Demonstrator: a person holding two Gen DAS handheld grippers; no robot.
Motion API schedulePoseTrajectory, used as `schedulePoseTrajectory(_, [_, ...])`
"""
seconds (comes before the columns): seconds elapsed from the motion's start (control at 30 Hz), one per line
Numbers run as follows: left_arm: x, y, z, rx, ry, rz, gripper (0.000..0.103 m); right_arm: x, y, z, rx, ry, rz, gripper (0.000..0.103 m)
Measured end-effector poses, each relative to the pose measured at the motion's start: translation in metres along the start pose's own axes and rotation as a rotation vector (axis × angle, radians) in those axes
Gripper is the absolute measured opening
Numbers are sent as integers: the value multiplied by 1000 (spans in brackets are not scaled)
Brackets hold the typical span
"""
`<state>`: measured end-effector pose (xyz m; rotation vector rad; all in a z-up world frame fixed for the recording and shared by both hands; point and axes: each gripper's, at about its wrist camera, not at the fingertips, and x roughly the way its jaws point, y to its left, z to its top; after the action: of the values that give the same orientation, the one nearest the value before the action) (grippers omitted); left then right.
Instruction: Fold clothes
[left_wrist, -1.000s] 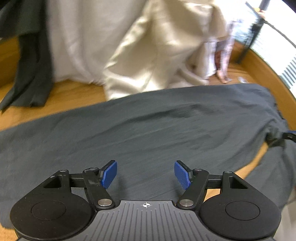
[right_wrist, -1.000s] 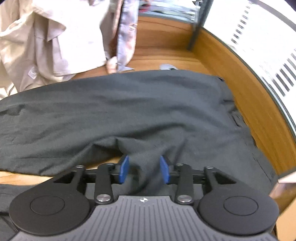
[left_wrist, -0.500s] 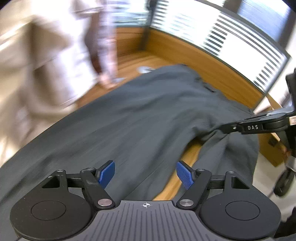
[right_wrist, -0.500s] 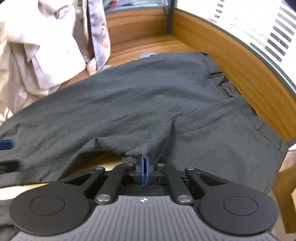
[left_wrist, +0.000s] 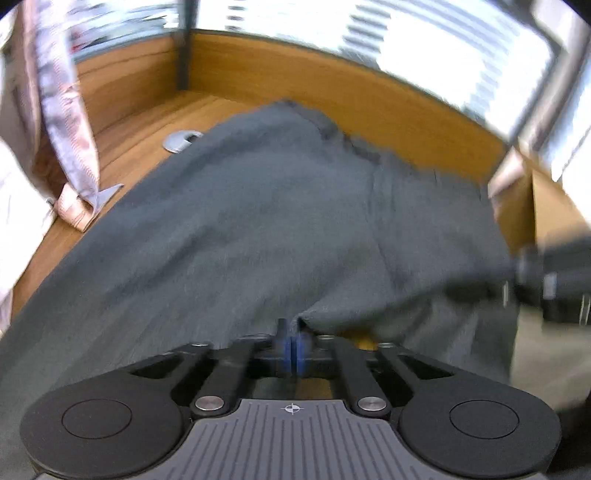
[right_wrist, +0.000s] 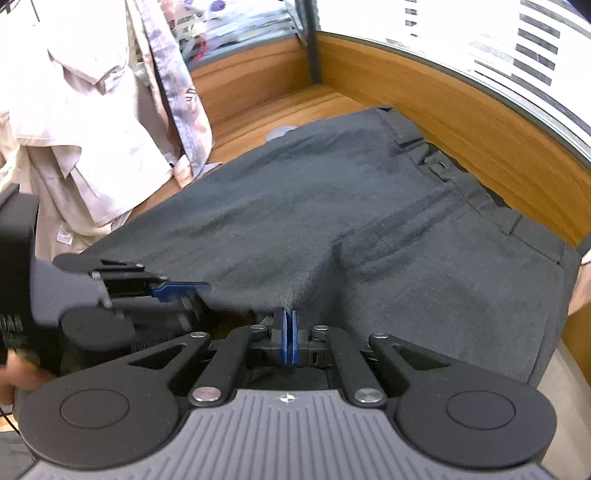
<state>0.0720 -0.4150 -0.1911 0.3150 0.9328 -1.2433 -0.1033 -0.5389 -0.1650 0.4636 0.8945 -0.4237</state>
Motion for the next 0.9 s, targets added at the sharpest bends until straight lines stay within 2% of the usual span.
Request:
schedulePoseTrajectory(0.1, [-2, 24, 13, -181, -22, -52, 5, 0, -4, -4, -8, 14, 7, 3])
schedulePoseTrajectory(0.17, [0, 34, 19, -246, -13, -70, 5, 1, -5, -5, -23, 21, 18, 3])
schedulePoseTrajectory(0.37, [5, 54, 33, -320, -1, -46, 6, -2, 0, -1, -91, 21, 21, 4])
schedulePoseTrajectory(0.57, [6, 55, 41, -305, 9, -46, 7, -4, 5, 3, -158, 21, 24, 6])
schedulePoseTrajectory(0.6, [5, 55, 40, -306, 9, -54, 7, -5, 6, 6, -169, 14, 24, 9])
schedulePoseTrajectory(0.67, [3, 56, 41, -318, 9, -75, 7, -4, 10, 12, -191, -4, 25, 35])
schedulePoseTrajectory(0.83, [2, 62, 40, -363, 19, -108, 7, 17, 31, 32, -299, -7, 42, 51])
schedulePoseTrajectory(0.9, [2, 62, 40, -369, 22, -110, 7, 30, 42, 38, -356, 14, 46, 54])
